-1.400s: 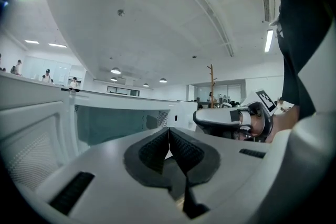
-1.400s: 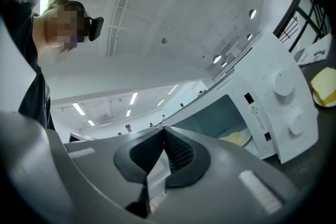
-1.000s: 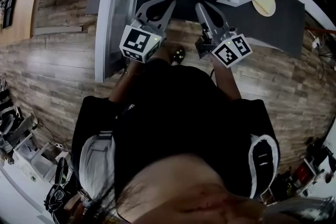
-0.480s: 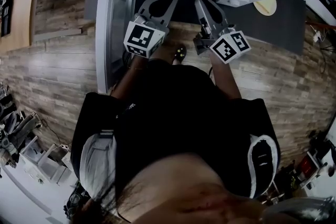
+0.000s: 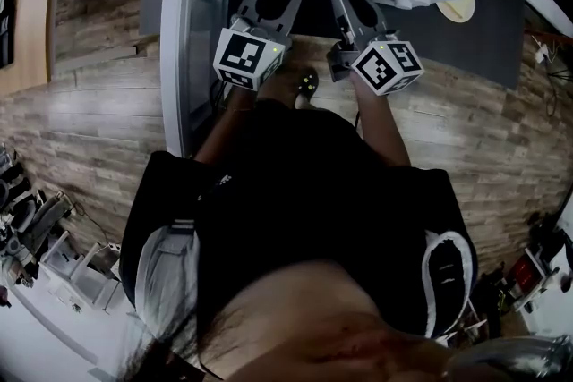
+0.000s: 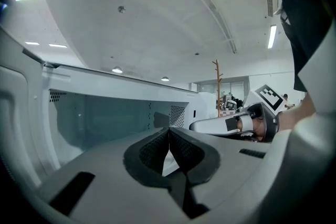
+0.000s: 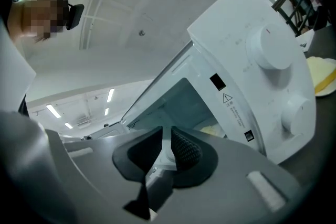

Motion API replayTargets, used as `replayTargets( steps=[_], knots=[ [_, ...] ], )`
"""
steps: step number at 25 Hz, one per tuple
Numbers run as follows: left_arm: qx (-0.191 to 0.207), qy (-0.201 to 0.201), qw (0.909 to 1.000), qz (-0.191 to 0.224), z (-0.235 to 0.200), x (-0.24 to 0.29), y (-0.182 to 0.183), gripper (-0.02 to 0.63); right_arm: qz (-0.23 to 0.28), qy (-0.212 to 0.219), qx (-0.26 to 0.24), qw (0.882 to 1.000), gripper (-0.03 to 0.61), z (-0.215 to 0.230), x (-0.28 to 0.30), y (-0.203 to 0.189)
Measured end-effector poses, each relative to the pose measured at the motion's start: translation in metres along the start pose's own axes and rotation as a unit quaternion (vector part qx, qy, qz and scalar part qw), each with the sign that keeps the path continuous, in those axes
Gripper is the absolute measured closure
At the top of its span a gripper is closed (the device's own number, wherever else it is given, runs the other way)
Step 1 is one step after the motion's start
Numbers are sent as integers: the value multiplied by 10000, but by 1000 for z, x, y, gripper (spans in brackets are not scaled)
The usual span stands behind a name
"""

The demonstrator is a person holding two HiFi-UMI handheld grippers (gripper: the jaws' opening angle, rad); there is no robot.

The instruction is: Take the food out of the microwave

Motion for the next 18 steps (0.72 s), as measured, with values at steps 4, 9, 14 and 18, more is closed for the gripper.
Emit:
replayTargets(
  steps=[4,9,14,18],
  knots=[
    [7,-13,10000,0,-4,4,0,606,-27,-213,115,9997,519,9,9,-2],
    [54,-10,10000,-5,-12,9,1,606,-55,-506,494,9975,484,24,18,-8],
    [-21,186,9998,34,-32,9,2,606,-184,-784,1056,9911,431,44,28,-20],
    [35,138,9999,-21,-32,11,0,606,-132,-1092,1209,9865,420,57,32,-24]
  ],
)
Point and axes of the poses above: the fingertips, and each gripper's own axes: x forward along the fingers, z to its right, y out of its top, the point moved 2 cm from there along -x, backward along the fingers, and after that the axes turned 9 degrees about -z, right-handed, at the moved point
